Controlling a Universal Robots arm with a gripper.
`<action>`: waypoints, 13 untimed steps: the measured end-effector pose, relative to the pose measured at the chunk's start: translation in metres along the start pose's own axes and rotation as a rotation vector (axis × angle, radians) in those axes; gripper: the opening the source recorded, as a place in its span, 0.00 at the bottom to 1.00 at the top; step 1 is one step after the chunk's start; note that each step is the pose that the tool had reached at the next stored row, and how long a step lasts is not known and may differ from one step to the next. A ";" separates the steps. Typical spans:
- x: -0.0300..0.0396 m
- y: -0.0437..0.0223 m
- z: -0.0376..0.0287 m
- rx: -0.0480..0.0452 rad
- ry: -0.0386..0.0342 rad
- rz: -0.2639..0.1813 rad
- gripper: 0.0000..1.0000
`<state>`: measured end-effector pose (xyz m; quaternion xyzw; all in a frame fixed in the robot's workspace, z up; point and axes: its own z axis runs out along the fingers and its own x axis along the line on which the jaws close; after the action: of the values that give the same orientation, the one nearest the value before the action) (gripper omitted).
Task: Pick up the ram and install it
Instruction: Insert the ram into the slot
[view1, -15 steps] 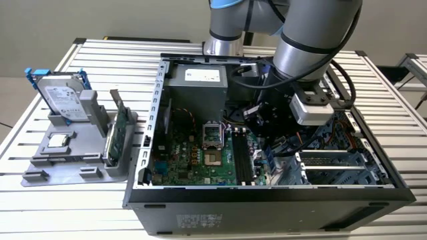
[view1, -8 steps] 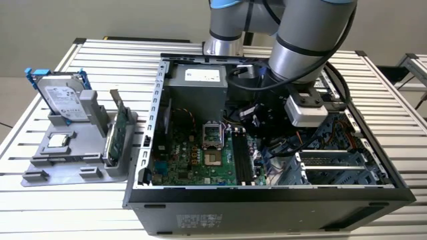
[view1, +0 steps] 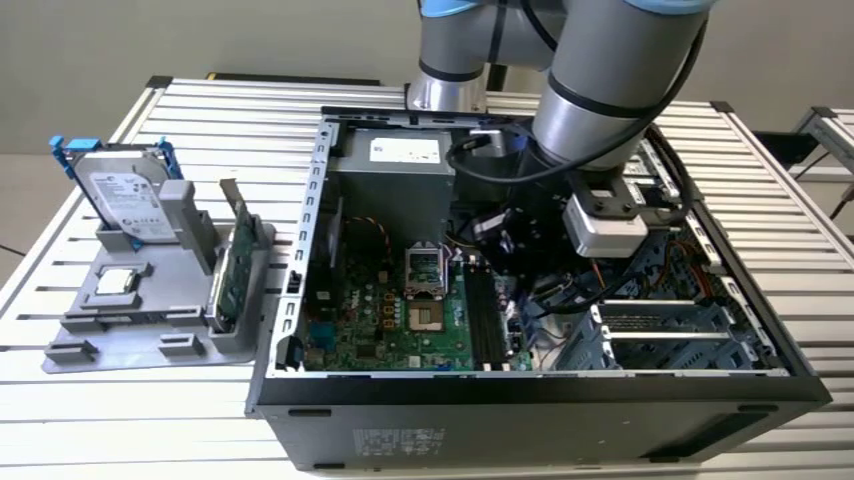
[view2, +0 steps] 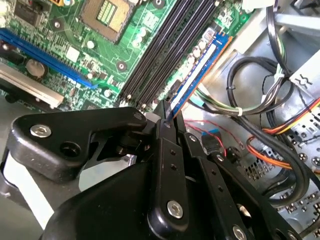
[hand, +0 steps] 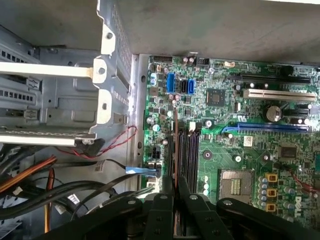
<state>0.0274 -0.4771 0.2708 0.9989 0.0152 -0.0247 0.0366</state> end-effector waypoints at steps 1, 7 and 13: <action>0.0000 -0.0002 0.0011 0.0015 -0.0001 0.000 0.00; 0.0001 -0.0006 0.0085 0.0012 -0.0004 0.000 0.00; 0.0004 -0.0013 0.0151 0.0013 -0.0004 0.000 0.00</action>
<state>0.0269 -0.4769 0.2556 0.9989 0.0150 -0.0249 0.0359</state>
